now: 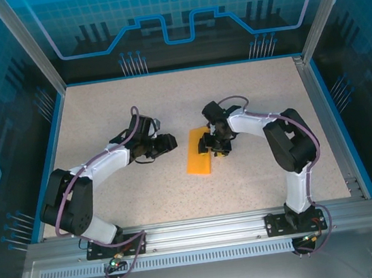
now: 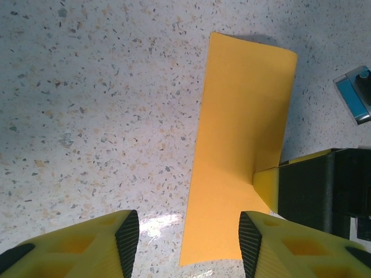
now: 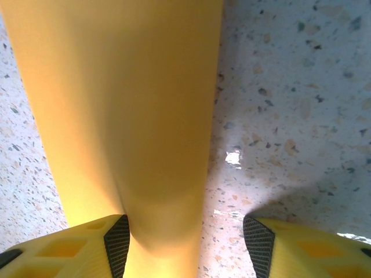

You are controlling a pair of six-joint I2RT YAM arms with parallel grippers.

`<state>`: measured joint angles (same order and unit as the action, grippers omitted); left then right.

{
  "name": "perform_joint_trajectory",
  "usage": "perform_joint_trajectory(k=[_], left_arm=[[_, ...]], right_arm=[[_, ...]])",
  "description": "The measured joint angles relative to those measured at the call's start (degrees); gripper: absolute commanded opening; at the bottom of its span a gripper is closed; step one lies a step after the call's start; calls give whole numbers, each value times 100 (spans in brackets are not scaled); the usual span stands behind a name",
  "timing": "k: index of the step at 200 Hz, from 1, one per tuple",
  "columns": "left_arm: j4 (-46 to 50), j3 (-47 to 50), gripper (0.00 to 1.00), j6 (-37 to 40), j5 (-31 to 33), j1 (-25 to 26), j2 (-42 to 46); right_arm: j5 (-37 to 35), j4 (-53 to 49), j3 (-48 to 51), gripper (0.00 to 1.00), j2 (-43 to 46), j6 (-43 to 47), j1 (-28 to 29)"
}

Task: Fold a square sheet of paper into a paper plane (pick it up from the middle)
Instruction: Hold the square sheet of paper at the center of the table.

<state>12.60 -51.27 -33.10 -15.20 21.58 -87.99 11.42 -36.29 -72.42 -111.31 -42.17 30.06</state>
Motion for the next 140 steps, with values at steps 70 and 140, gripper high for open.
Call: perform_joint_trajectory(k=[70,140], left_arm=[[4,0,52,2,-2,0,-2],[-9,0,45,2,-278,0,-52]], right_arm=[[-22,-186,-142,59,-103,127,4],[-48,-260,-195,59,-155,125,7]])
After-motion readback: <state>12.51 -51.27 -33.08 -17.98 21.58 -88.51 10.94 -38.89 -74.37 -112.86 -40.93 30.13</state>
